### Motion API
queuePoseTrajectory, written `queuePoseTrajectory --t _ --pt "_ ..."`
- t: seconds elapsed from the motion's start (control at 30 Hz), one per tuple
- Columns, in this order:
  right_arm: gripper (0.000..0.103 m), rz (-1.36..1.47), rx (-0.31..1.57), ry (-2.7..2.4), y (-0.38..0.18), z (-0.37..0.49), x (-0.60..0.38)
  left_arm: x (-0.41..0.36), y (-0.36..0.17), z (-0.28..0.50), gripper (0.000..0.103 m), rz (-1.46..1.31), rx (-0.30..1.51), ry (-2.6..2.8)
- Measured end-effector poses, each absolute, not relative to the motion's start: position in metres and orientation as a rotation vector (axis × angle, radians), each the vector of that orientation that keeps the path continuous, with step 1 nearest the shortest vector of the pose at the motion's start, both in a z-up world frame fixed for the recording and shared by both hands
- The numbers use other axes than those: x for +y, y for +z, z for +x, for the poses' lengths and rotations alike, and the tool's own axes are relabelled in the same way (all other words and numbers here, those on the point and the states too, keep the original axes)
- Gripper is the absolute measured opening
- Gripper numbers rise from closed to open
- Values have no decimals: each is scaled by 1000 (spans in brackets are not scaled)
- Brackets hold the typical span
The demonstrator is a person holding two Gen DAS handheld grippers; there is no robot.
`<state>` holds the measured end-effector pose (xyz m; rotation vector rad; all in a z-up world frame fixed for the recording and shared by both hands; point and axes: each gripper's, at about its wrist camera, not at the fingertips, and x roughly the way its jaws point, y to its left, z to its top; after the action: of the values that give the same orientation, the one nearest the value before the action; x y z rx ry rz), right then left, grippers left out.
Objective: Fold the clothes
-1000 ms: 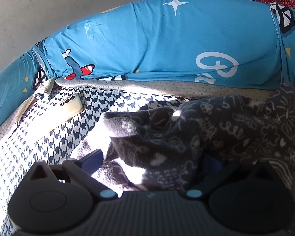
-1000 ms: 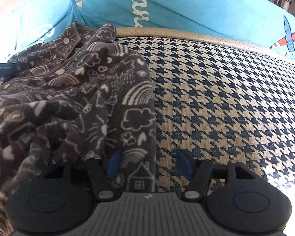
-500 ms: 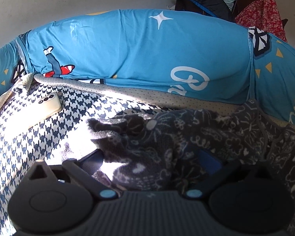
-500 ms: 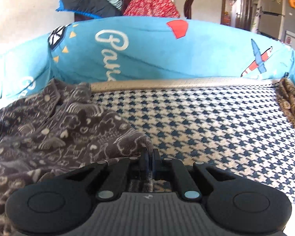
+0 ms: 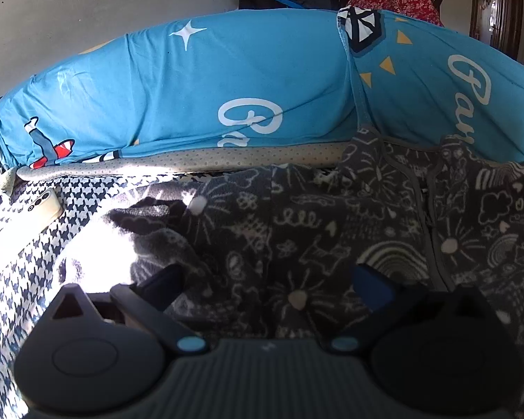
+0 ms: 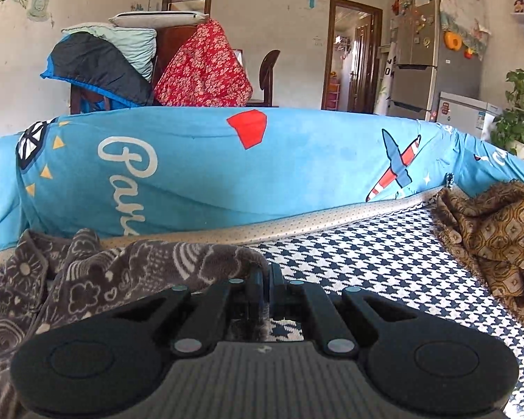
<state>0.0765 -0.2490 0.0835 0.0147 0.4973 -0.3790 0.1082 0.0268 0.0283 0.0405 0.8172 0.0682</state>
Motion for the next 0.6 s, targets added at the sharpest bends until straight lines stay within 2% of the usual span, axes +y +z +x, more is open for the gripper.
queuePoseTrajectory --t 0.2,0.37,0.6 --pt "3 19 466 -423 85 95 -252 15 20 103 103 71 848 33" --pt "5 -25 559 -397 73 107 -250 10 15 103 103 93 869 28" --pt "36 -4 585 -368 74 103 -258 7 12 101 103 97 880 17"
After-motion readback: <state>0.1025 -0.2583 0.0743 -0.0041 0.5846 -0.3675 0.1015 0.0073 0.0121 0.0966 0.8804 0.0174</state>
